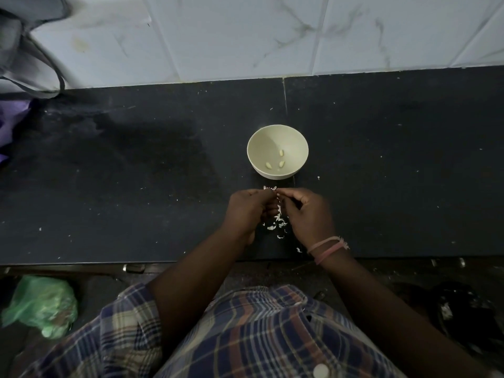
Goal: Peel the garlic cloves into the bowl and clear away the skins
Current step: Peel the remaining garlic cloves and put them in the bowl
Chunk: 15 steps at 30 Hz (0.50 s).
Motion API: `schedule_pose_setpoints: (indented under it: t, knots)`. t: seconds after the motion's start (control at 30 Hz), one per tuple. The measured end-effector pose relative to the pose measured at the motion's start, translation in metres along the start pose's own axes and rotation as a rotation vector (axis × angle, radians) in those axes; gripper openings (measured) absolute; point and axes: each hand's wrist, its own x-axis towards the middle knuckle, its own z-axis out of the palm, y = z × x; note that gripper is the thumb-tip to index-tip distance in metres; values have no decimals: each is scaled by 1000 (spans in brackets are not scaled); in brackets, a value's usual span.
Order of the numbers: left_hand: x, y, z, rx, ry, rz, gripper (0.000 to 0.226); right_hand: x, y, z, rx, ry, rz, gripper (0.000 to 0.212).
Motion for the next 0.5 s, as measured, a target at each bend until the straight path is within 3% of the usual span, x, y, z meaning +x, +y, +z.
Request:
schedule_pose_setpoints:
  t: [0.5]
  knots:
    - [-2, -1, 3, 84, -1, -8, 21, 0, -5, -3, -204, 39, -207, 23]
